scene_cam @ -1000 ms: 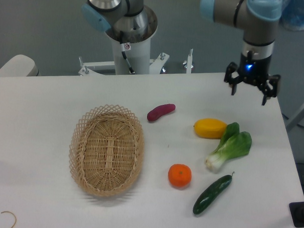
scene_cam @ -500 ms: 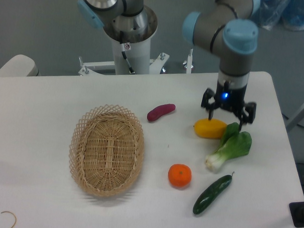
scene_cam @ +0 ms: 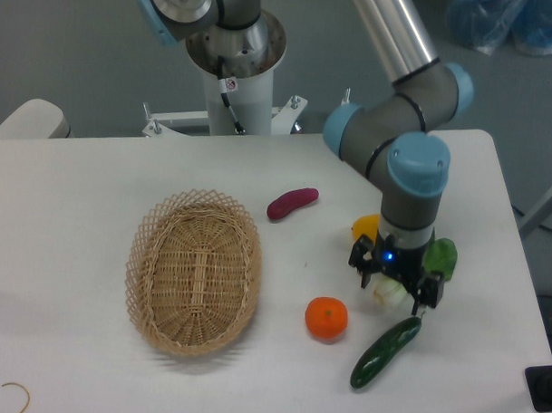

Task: Pick up the cucumber from the table
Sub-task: 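Lower the gripper over the cucumber, fingers straddling it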

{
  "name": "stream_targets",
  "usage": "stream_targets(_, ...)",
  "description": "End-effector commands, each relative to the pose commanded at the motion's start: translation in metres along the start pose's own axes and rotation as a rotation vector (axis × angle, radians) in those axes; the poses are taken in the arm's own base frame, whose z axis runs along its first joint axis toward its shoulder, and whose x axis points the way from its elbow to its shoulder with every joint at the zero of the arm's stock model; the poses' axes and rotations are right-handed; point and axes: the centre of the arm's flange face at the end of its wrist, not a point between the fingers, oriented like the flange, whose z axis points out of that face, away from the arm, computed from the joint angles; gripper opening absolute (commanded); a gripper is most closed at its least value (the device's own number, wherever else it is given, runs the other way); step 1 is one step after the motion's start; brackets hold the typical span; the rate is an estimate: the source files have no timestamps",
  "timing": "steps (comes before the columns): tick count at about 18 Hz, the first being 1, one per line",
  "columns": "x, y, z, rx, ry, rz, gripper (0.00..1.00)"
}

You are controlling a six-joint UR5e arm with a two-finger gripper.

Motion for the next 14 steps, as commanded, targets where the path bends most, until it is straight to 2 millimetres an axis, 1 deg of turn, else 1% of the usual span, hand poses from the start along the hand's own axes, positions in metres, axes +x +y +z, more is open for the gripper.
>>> stream_targets(2,-0.009,0.0,0.013,0.004,0.002,0.039,1.0)
stream_targets(4,-0.016,0.0,0.023,0.004,0.004,0.032,1.0)
stream_targets(11,-0.015,0.002,0.033,-0.008,0.015,0.023,1.0)
stream_targets(14,-0.014,0.004,0.041,-0.01,0.025,-0.044,1.0)
